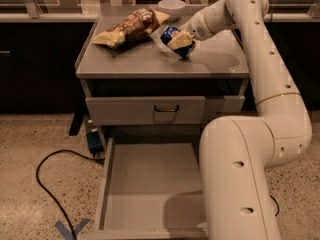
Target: Pick pepsi can from middle drawer and place on counter
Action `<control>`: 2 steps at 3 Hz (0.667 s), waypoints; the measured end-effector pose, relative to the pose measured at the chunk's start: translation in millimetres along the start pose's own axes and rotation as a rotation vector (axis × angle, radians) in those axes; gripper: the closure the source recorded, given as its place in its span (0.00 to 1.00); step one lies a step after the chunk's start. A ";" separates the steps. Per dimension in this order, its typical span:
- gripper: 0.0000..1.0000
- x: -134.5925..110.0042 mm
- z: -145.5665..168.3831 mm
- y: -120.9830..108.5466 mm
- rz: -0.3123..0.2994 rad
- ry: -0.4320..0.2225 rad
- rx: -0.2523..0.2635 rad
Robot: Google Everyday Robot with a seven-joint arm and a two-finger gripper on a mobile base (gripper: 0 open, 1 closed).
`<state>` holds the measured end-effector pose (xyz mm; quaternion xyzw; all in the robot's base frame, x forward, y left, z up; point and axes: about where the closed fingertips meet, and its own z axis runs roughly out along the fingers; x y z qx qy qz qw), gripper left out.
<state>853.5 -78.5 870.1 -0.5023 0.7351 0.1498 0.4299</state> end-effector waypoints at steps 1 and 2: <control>0.00 0.0 0.0 0.0 0.000 0.000 0.000; 0.00 0.0 0.1 0.0 0.000 0.000 0.000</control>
Offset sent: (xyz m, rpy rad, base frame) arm 0.0000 0.0000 0.0000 0.0000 0.0000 0.0000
